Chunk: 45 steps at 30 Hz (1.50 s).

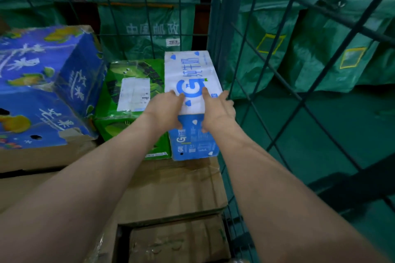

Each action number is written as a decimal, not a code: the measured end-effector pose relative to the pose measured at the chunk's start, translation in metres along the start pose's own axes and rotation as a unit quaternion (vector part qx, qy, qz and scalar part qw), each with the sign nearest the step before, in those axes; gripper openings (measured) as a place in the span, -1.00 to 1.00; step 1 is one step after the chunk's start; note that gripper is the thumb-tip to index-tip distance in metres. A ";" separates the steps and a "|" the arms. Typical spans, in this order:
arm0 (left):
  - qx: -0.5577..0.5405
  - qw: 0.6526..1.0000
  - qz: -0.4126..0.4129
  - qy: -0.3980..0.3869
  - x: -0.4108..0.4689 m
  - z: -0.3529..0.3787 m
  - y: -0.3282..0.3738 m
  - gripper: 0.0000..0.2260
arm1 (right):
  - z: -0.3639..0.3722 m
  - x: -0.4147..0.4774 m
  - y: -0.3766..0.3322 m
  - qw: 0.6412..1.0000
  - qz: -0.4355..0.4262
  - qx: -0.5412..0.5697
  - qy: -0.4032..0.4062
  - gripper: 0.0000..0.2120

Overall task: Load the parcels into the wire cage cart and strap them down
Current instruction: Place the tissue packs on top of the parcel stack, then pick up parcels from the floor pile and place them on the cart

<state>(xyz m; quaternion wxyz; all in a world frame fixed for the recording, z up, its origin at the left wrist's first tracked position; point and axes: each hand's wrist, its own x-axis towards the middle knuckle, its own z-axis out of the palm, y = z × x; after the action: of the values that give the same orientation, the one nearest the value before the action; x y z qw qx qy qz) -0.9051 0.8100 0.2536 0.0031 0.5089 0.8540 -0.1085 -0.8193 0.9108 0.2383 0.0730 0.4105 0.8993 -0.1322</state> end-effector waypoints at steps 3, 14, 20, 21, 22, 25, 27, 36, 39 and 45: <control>-0.059 0.997 -0.039 -0.028 -0.001 0.005 -0.005 -0.08 | -0.006 -0.002 0.005 0.999 -0.024 -0.032 -0.002 0.05; -0.272 0.957 -0.076 0.064 -0.024 0.023 -0.003 -0.13 | -0.014 -0.014 0.020 0.998 -0.045 0.037 -0.027 0.11; -0.280 0.954 -0.068 0.087 -0.047 0.029 0.001 -0.26 | -0.011 -0.035 0.025 0.997 -0.059 0.039 -0.038 0.09; -0.272 0.956 -0.070 0.081 -0.051 0.029 0.002 -0.26 | -0.008 -0.039 0.026 0.997 -0.060 0.038 -0.040 0.09; -0.265 0.959 -0.072 0.076 -0.054 0.029 0.003 -0.27 | -0.007 -0.041 0.026 0.997 -0.060 0.038 -0.043 0.09; -0.249 0.964 -0.069 0.062 -0.054 0.024 0.003 -0.29 | -0.009 -0.040 0.026 0.997 -0.056 0.040 -0.046 0.08; -0.231 0.970 -0.060 0.055 -0.049 0.020 0.003 -0.28 | -0.011 -0.036 0.024 0.997 -0.050 0.038 -0.043 0.08; -0.122 0.988 -0.089 0.009 -0.036 0.018 0.008 -0.32 | -0.007 -0.024 0.013 0.999 -0.009 -0.029 -0.044 0.09; -0.106 0.989 -0.096 -0.025 -0.041 0.009 0.009 -0.29 | -0.001 -0.030 0.004 0.997 0.017 -0.061 -0.035 0.05; -0.073 0.991 -0.110 -0.018 -0.078 -0.008 -0.002 -0.30 | -0.004 -0.072 -0.017 0.986 -0.017 -0.168 0.010 -0.15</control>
<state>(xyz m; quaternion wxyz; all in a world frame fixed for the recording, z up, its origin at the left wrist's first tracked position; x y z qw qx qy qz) -0.8685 0.7426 0.2710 0.0439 0.4086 0.9100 -0.0549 -0.7856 0.8496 0.2625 0.1295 0.3780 0.9164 0.0233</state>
